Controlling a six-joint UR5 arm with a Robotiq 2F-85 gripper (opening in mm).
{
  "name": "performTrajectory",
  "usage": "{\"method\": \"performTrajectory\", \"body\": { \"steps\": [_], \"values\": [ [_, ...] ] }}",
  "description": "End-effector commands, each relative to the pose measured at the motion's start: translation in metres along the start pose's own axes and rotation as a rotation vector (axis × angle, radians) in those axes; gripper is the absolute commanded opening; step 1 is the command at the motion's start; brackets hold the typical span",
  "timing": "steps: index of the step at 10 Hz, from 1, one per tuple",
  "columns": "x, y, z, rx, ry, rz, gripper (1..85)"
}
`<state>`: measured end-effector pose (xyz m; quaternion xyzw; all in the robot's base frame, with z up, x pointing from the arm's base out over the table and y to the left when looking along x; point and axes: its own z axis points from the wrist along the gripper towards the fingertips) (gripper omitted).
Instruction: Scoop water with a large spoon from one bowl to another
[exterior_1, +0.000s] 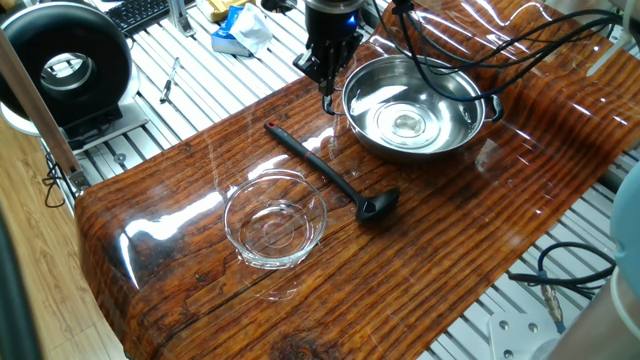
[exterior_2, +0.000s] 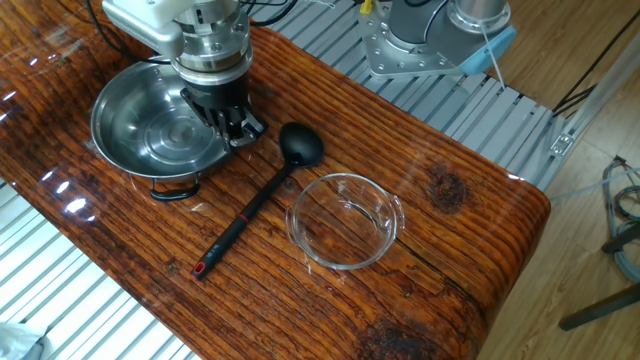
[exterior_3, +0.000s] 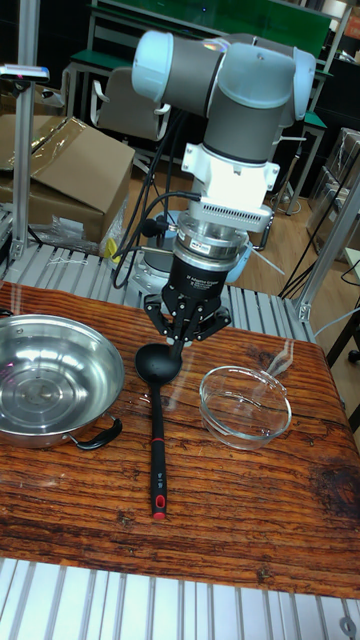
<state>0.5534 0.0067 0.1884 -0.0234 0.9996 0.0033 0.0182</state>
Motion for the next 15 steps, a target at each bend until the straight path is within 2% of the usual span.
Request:
{"method": "performTrajectory", "body": {
  "steps": [1,5,6,9,15],
  "values": [
    [0.002,0.002,0.001,-0.010,0.003,0.006,1.0],
    [0.003,0.001,0.007,-0.014,-0.013,0.007,1.0],
    [0.004,0.006,0.009,-0.034,-0.014,0.021,1.0],
    [0.005,0.012,0.012,-0.062,-0.011,0.050,1.0],
    [0.001,0.012,0.010,-0.060,-0.027,0.035,1.0]
  ]
}}
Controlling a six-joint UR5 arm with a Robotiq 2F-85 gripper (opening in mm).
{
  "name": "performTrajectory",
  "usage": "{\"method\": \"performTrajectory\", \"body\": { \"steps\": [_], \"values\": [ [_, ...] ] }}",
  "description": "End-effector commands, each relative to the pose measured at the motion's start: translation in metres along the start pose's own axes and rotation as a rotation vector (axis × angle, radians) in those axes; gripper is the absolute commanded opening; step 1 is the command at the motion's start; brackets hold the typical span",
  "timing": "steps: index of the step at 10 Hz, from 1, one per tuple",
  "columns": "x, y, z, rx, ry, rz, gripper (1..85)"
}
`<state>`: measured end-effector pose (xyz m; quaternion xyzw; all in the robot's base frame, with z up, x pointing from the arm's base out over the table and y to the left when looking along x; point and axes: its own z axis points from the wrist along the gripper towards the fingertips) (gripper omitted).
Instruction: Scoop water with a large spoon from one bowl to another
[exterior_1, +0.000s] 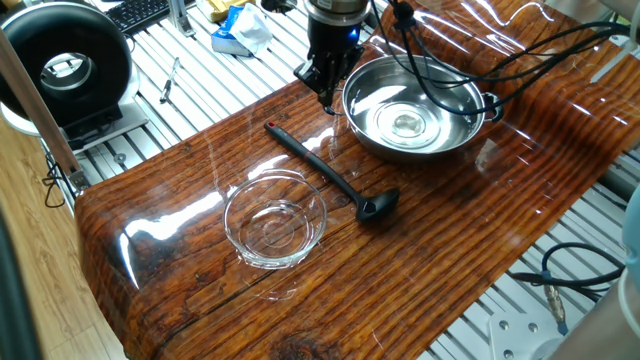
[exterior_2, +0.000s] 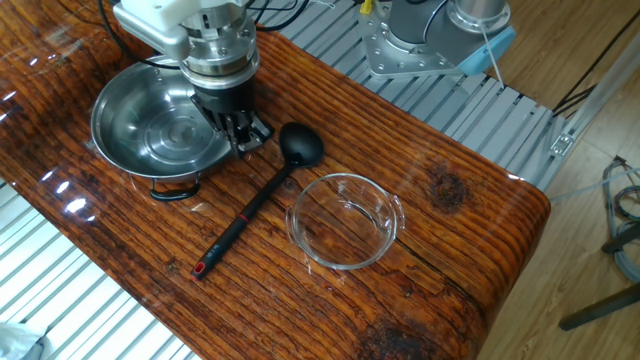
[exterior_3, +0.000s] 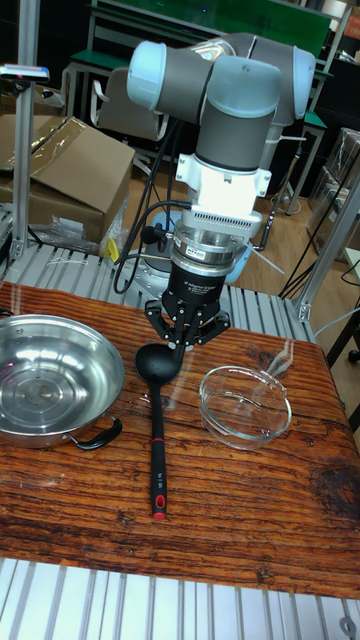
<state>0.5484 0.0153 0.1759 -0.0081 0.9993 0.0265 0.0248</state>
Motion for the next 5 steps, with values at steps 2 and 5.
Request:
{"method": "performTrajectory", "body": {
  "steps": [2,5],
  "values": [
    [-0.0045,0.0015,-0.0022,-0.006,-0.015,-0.003,1.0],
    [-0.0030,0.0016,-0.0005,-0.008,-0.024,-0.011,1.0]
  ]
}}
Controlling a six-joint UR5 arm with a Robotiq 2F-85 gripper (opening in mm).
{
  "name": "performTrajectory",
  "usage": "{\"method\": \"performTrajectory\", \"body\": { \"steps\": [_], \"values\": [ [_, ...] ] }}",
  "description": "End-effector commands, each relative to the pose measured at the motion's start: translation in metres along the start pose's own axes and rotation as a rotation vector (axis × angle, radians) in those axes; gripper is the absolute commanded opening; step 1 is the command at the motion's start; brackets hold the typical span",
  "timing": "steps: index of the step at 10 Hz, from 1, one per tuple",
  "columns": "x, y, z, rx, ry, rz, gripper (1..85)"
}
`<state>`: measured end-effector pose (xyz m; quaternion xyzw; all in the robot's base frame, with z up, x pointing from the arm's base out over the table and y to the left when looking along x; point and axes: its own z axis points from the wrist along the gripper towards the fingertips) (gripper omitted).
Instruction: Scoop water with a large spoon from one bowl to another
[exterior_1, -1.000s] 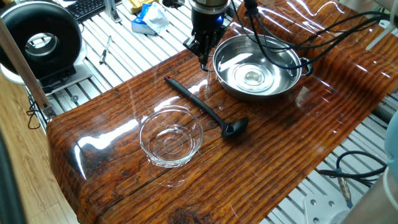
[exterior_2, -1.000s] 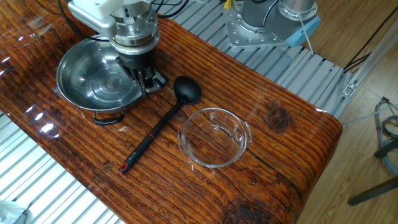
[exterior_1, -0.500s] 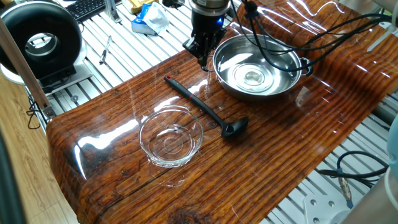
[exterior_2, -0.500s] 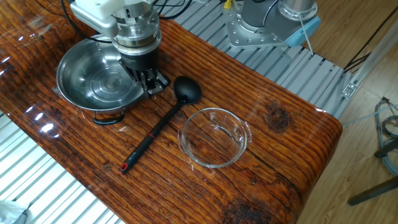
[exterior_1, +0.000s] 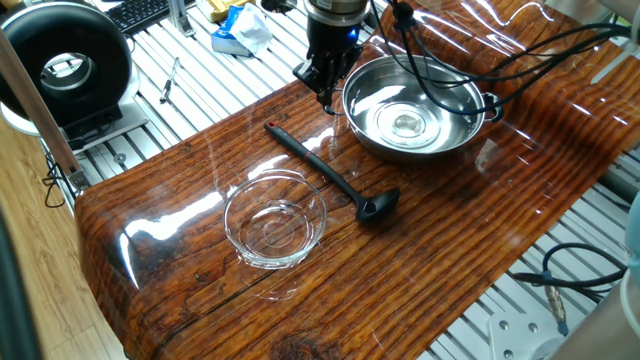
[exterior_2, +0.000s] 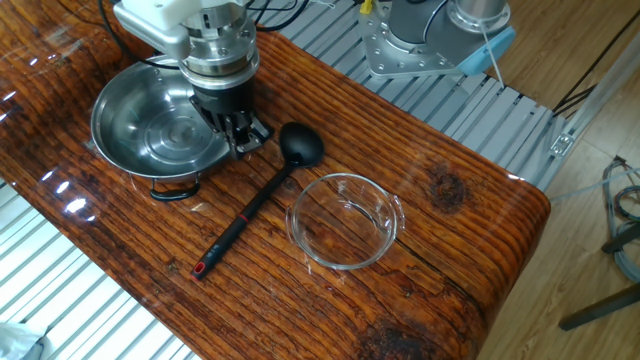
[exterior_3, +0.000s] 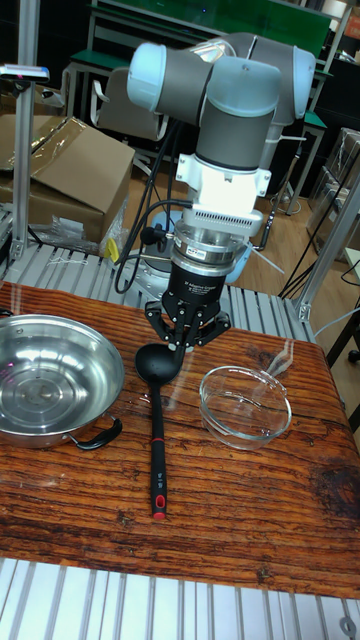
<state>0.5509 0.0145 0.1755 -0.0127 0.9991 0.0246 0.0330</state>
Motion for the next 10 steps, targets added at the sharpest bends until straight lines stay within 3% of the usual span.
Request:
{"method": "performTrajectory", "body": {
  "steps": [1,7,10],
  "values": [
    [-0.0009,0.0005,-0.0009,-0.004,-0.009,0.001,1.0],
    [-0.0005,-0.0011,-0.0009,0.002,-0.008,0.010,1.0],
    [-0.0073,-0.0041,-0.0011,0.013,-0.034,0.023,1.0]
  ]
}}
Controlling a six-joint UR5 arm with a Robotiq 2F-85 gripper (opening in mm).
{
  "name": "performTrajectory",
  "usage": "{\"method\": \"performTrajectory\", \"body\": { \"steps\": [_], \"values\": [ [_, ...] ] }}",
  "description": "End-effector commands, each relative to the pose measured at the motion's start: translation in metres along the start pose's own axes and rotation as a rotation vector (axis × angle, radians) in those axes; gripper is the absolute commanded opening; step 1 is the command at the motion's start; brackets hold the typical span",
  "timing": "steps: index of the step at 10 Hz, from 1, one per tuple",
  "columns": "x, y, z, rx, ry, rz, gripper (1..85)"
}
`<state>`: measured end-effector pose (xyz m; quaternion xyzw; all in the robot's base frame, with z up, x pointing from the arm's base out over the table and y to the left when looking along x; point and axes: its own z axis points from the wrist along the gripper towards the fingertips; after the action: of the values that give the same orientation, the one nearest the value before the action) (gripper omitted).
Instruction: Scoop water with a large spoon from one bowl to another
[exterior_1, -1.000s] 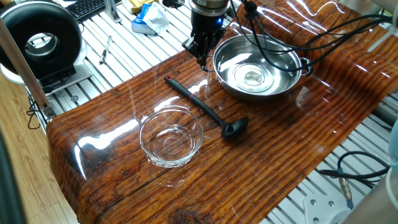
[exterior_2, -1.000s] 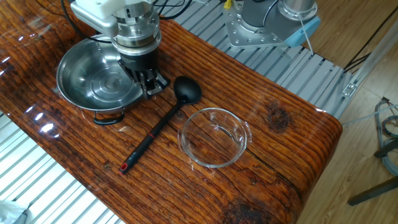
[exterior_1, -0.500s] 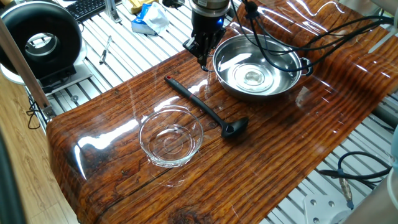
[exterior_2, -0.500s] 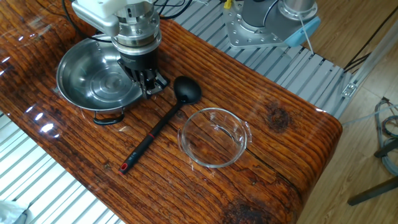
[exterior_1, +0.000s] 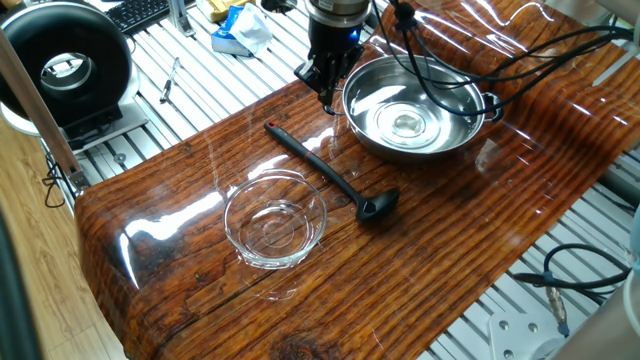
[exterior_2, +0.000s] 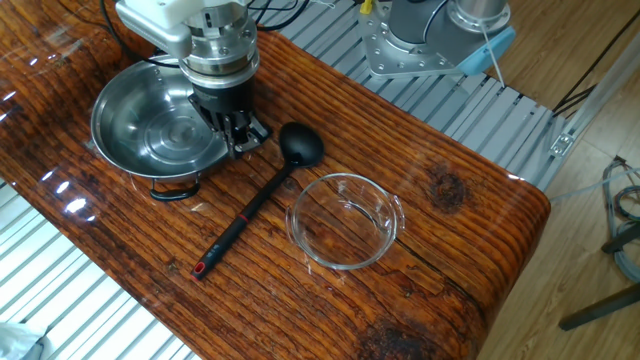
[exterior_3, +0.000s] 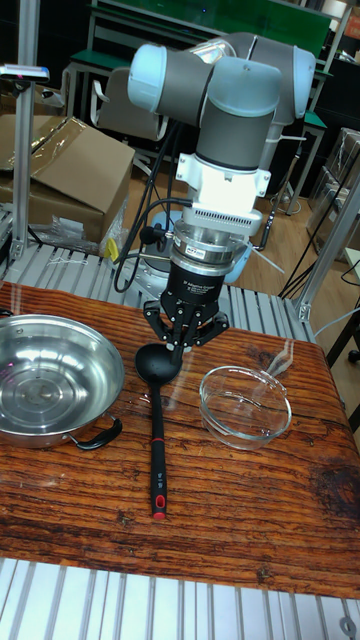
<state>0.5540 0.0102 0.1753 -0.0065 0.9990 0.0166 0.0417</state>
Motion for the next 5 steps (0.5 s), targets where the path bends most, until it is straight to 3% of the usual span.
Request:
{"method": "performTrajectory", "body": {
  "steps": [1,5],
  "values": [
    [-0.0038,0.0007,-0.0013,-0.005,-0.015,0.013,1.0],
    [-0.0051,0.0019,-0.0013,-0.010,-0.019,0.031,1.0]
  ]
}}
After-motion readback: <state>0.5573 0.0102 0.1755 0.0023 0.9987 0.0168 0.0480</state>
